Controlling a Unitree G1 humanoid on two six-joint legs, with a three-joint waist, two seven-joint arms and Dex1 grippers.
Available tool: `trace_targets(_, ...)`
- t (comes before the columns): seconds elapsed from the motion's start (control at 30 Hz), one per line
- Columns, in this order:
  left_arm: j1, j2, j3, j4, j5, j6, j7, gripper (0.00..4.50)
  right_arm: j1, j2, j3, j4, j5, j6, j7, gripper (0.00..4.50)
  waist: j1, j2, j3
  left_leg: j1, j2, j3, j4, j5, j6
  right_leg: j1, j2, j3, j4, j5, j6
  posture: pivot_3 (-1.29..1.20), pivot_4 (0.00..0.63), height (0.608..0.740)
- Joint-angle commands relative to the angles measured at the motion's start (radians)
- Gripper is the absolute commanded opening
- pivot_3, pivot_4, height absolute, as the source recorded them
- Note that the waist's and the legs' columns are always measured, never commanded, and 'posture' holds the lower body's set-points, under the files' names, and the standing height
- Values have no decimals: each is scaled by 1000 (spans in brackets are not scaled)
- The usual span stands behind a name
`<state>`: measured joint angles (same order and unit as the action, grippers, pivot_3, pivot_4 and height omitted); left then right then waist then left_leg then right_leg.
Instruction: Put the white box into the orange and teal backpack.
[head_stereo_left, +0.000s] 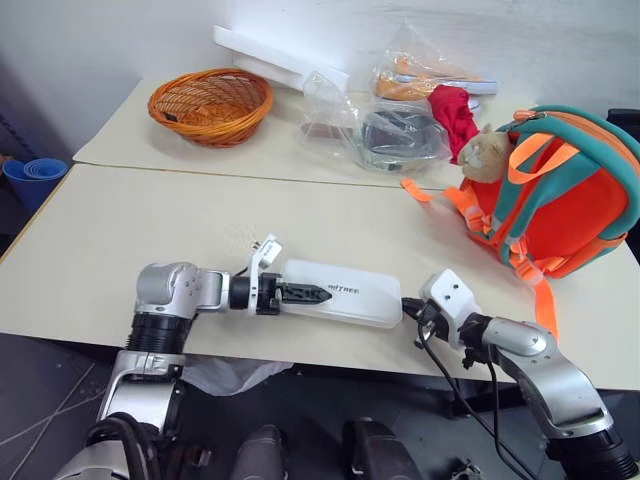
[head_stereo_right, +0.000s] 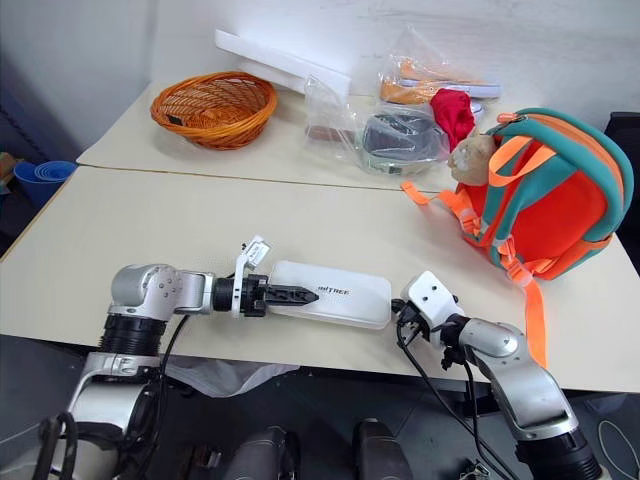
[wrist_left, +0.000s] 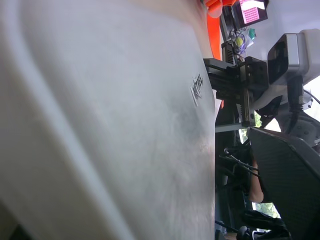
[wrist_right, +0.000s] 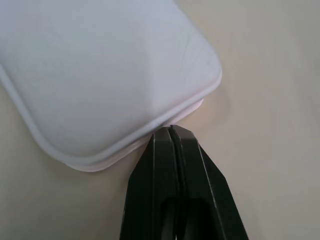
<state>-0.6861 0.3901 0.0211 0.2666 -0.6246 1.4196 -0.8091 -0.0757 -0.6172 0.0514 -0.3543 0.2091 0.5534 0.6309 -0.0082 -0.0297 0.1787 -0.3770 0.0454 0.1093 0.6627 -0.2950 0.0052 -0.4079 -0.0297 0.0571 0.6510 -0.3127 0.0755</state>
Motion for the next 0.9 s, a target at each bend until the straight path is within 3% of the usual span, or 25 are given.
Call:
trace_targets(0.03, 7, 8, -8, 3, -18, 33, -2, 2962, 33, 2, -169, -56, 91, 32, -11, 0, 0, 0, 0, 0, 0, 0, 0, 0, 0, 0, 0, 0, 0, 0, 0, 0, 150, 740)
trace_targets(0.13, 18, 36, 0, -36, -45, 47, -20, 2049, 44, 0, -369, -51, 205, 64, -15, 556, -4, -1, 0, -1, 1, 0, 0, 0, -1, -1, 0, 0, 0, 0, 0, 0, 150, 740)
trace_targets(0.23, 30, 64, 12, -63, -64, 50, -24, 1407, 14, -28, -531, -19, 293, 121, -29, 1563, -10, -1, 0, -1, 1, 0, 0, 0, -1, 0, 0, 0, 0, 0, 0, 0, 150, 740)
trace_targets(0.33, 35, 81, 39, -72, -81, 38, -24, 1348, -44, -62, -610, 27, 332, 155, -49, 2488, -25, -1, 0, -1, 1, 0, -1, 0, -1, -1, 0, 0, 0, 0, 0, 0, 150, 740)
trace_targets(0.53, 3, 85, 89, -56, -94, 15, -10, 1348, -258, -14, -548, 195, 314, 138, -143, 4451, -50, -1, 1, 2, 2, 0, -4, 1, -3, -1, 2, 1, 1, -1, -2, 0, 150, 740)
trace_targets(0.9, -107, 124, 259, -29, -201, -41, -85, 1347, -603, 97, -408, 571, 237, 10, -205, 4500, -48, 1, 4, -2, 2, 2, -10, 7, -11, -8, 2, 2, 0, -2, -2, 0, 150, 740)
